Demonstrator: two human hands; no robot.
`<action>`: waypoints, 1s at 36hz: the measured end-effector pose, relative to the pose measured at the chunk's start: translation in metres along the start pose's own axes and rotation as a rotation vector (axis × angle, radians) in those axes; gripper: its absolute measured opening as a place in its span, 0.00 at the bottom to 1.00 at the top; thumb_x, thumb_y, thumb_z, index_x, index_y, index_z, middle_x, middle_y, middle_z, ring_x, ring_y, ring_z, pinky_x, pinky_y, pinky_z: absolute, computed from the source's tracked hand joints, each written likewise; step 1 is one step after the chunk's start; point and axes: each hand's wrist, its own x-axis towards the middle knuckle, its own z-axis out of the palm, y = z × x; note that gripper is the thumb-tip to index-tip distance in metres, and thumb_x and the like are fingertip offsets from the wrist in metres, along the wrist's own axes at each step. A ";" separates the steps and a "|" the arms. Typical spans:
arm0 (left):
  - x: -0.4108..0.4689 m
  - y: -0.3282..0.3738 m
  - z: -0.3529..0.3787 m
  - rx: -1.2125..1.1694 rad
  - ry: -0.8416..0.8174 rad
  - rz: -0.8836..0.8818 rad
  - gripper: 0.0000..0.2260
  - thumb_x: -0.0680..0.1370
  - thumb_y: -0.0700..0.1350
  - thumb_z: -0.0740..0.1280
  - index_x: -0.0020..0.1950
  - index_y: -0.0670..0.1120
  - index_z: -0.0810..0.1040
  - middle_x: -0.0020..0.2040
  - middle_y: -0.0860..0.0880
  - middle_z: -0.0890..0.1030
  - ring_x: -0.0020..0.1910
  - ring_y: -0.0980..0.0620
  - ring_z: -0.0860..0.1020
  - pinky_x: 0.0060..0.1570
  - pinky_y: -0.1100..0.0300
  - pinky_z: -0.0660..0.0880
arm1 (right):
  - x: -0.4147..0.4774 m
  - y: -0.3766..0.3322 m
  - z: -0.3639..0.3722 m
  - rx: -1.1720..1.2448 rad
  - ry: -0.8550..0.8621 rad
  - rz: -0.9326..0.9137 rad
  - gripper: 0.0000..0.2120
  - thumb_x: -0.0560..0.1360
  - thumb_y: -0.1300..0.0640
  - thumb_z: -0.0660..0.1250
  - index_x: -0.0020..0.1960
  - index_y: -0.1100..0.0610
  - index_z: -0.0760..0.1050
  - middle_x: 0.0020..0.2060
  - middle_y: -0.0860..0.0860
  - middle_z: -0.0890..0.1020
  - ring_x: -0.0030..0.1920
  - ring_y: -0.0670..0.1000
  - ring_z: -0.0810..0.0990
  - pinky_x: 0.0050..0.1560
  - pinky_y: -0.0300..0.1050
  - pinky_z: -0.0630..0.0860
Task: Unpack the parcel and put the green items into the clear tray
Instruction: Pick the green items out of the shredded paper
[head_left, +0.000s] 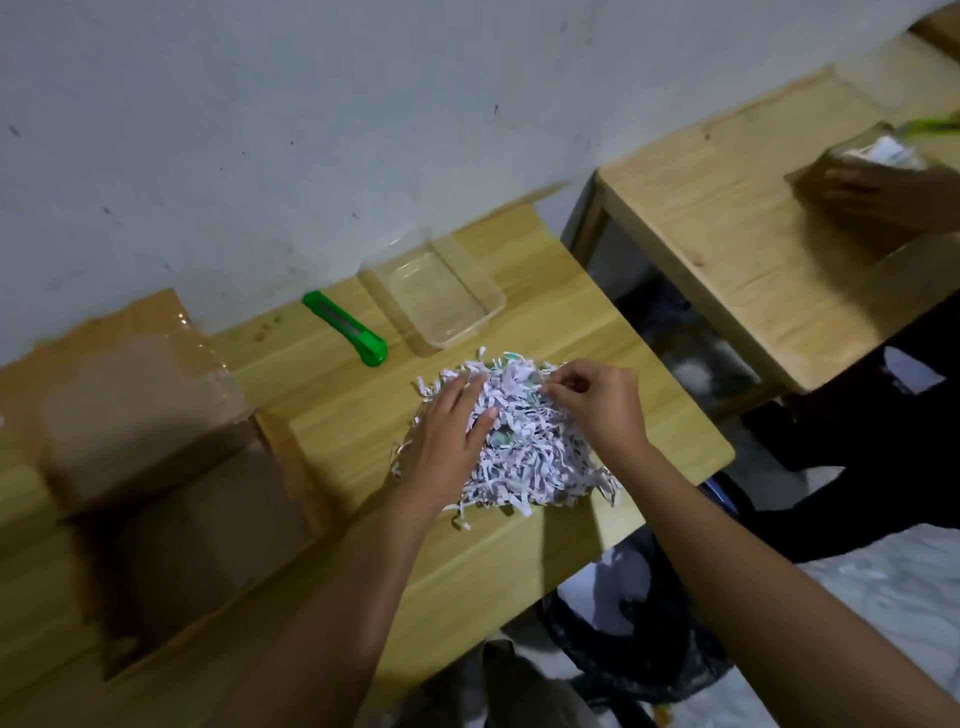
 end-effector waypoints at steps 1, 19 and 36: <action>-0.001 -0.001 -0.001 -0.003 0.001 -0.013 0.23 0.80 0.55 0.53 0.74 0.52 0.58 0.75 0.50 0.60 0.75 0.50 0.56 0.73 0.51 0.57 | -0.001 0.000 0.001 0.007 -0.016 -0.009 0.02 0.70 0.61 0.73 0.41 0.60 0.83 0.35 0.56 0.84 0.33 0.43 0.81 0.38 0.37 0.80; -0.007 0.021 -0.006 -0.072 0.073 -0.007 0.19 0.81 0.48 0.56 0.72 0.49 0.64 0.74 0.50 0.63 0.73 0.52 0.59 0.68 0.63 0.55 | -0.012 0.009 -0.004 0.017 -0.056 -0.004 0.09 0.73 0.68 0.67 0.51 0.63 0.82 0.44 0.60 0.85 0.39 0.55 0.83 0.45 0.52 0.82; -0.023 0.006 -0.005 0.092 -0.069 -0.014 0.33 0.76 0.62 0.58 0.76 0.51 0.51 0.77 0.48 0.53 0.76 0.49 0.51 0.73 0.48 0.57 | -0.048 0.020 -0.010 -0.351 -0.348 -0.204 0.24 0.76 0.55 0.53 0.70 0.58 0.66 0.65 0.57 0.72 0.65 0.57 0.66 0.62 0.43 0.62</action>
